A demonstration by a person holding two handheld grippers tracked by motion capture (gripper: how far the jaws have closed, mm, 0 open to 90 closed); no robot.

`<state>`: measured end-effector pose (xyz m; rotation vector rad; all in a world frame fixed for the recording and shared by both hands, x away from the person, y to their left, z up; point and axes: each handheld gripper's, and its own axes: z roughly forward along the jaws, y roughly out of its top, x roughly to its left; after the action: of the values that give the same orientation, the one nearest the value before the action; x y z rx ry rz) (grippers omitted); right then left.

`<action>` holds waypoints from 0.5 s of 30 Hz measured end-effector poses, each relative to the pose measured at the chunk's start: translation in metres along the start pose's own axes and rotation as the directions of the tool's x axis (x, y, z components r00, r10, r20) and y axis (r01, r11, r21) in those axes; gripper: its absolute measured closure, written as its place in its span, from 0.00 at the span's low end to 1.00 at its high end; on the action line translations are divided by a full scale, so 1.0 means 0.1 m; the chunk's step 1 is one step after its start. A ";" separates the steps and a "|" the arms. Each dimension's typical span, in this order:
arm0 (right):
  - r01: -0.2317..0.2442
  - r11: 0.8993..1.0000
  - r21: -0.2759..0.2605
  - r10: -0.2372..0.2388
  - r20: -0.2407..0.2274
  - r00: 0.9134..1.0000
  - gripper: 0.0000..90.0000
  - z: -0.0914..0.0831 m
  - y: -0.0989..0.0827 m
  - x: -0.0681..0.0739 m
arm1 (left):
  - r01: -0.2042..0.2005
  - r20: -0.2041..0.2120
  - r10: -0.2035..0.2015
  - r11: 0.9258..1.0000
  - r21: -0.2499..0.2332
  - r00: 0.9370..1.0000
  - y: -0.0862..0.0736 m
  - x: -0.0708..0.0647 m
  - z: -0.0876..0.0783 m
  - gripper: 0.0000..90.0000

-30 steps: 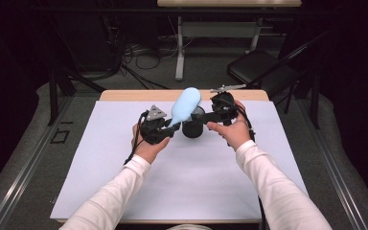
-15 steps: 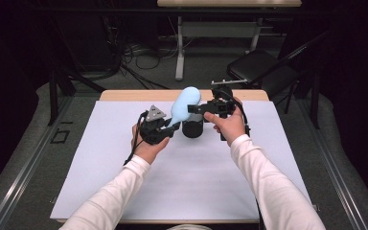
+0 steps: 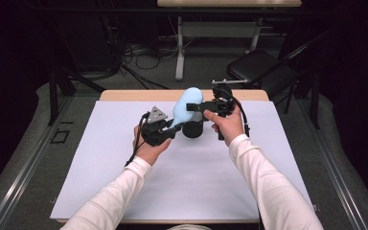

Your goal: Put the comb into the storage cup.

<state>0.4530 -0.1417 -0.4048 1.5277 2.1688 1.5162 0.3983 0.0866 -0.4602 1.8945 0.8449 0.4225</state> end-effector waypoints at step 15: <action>-0.022 1.000 0.012 0.023 -0.023 0.999 0.10 0.05 -0.05 -0.01 | -0.007 0.041 0.008 1.000 -0.014 0.999 0.03 -0.12 0.02 0.77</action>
<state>0.4531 -0.1398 -0.4111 1.5508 2.1837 1.5386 0.3918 0.0760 -0.4578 1.8875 0.8057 0.3915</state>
